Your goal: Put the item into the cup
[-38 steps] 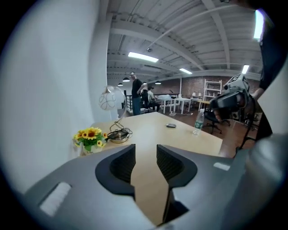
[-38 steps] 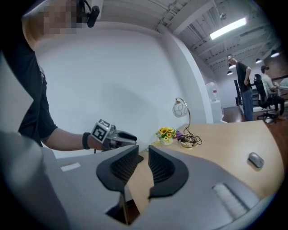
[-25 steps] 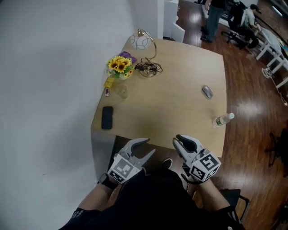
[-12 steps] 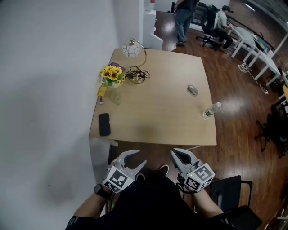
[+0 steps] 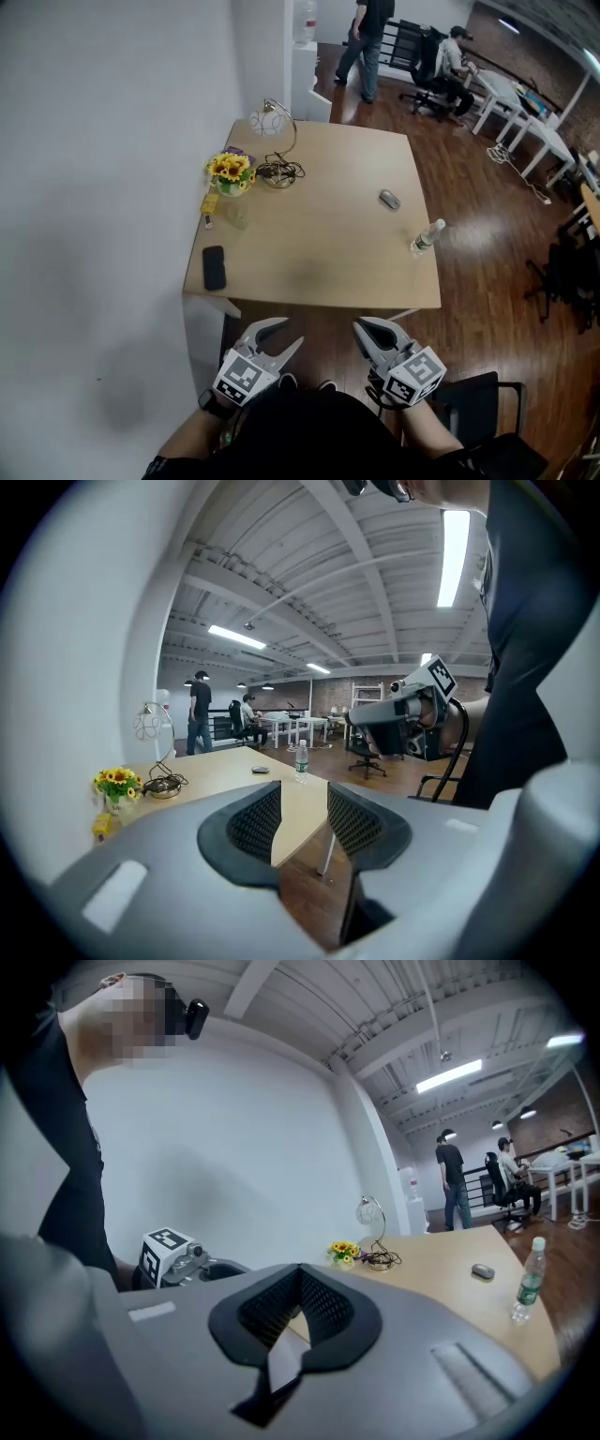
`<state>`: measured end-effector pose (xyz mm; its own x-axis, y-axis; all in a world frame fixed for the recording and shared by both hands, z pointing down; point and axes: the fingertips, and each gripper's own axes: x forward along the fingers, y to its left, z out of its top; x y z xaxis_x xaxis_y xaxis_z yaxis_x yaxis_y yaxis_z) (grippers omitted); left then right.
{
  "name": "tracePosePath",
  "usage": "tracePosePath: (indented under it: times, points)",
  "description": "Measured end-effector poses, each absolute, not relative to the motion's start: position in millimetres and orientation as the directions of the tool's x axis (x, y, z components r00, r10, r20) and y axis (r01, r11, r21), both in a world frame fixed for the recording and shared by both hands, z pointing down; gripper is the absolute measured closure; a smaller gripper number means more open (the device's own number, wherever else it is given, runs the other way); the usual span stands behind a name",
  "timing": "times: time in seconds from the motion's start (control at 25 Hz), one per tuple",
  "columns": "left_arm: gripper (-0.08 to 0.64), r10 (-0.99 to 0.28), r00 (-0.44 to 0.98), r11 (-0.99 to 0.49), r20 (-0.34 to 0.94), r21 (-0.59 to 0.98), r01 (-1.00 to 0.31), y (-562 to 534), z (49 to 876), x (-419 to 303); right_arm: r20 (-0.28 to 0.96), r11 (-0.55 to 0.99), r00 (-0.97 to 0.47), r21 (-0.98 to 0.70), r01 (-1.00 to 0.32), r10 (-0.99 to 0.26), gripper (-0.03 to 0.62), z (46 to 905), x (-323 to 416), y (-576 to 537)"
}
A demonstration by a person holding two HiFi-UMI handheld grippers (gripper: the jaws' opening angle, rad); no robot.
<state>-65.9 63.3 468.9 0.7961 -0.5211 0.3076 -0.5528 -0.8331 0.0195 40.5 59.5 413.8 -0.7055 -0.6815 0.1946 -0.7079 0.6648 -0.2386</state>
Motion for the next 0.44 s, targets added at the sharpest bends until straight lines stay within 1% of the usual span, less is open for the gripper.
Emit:
tracePosePath:
  times: [0.44]
  points:
    - [0.411, -0.524, 0.783, -0.829, 0.335, 0.01, -0.559, 80, 461, -31, 0.156, 0.7, -0.732, -0.218, -0.68, -0.663, 0.584, 397, 69, 73]
